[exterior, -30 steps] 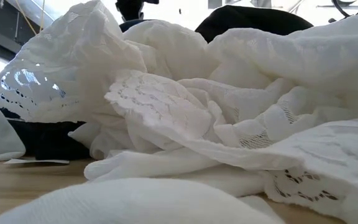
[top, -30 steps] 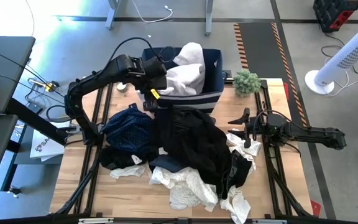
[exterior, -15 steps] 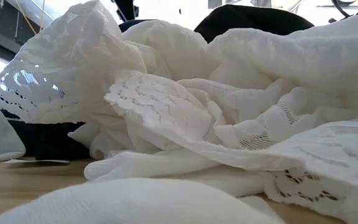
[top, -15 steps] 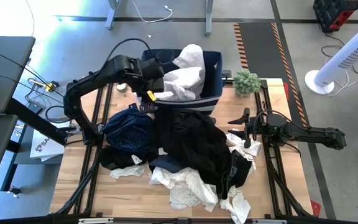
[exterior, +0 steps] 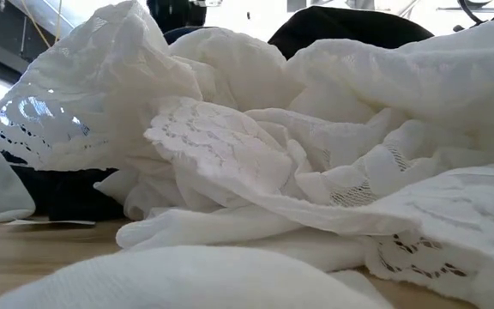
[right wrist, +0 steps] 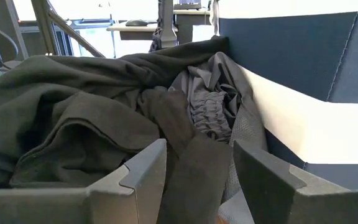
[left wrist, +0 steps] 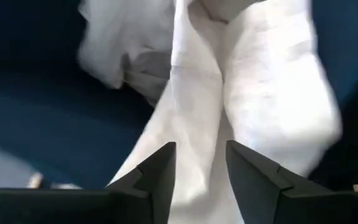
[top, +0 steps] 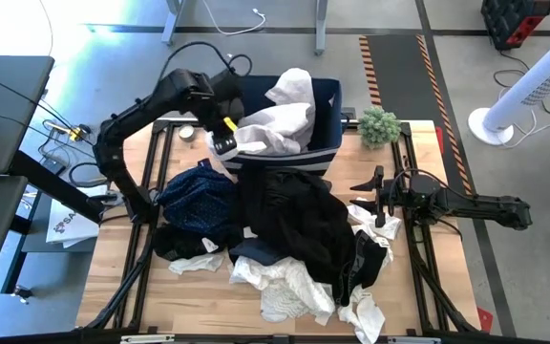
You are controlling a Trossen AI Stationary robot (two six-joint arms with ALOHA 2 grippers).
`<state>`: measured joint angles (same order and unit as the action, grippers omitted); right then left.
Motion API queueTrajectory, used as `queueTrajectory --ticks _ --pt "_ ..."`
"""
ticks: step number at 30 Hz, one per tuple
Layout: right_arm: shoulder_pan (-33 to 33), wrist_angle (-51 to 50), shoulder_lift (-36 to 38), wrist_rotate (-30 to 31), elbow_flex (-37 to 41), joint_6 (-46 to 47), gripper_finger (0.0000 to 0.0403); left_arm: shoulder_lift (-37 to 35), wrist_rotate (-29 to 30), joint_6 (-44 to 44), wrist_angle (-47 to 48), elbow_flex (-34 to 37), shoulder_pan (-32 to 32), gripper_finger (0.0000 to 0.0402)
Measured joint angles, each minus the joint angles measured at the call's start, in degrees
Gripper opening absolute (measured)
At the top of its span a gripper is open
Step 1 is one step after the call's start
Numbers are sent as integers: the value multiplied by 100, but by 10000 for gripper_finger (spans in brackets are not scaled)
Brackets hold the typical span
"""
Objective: Sort clothes
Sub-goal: Put the white shirt into the blue bin
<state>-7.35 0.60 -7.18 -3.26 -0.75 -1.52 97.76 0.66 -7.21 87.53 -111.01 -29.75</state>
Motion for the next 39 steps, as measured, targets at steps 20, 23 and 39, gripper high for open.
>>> queueTrajectory --ticks 20,23,39 --pt "0 0 2 1 0 0 184 358 836 163 -1101 -1701 -113 4" --pt "0 0 2 1 0 -1 184 352 1089 252 -1821 -2416 -149 2" --pt "0 0 2 0 0 0 184 810 -582 631 -4050 -1137 3 1"
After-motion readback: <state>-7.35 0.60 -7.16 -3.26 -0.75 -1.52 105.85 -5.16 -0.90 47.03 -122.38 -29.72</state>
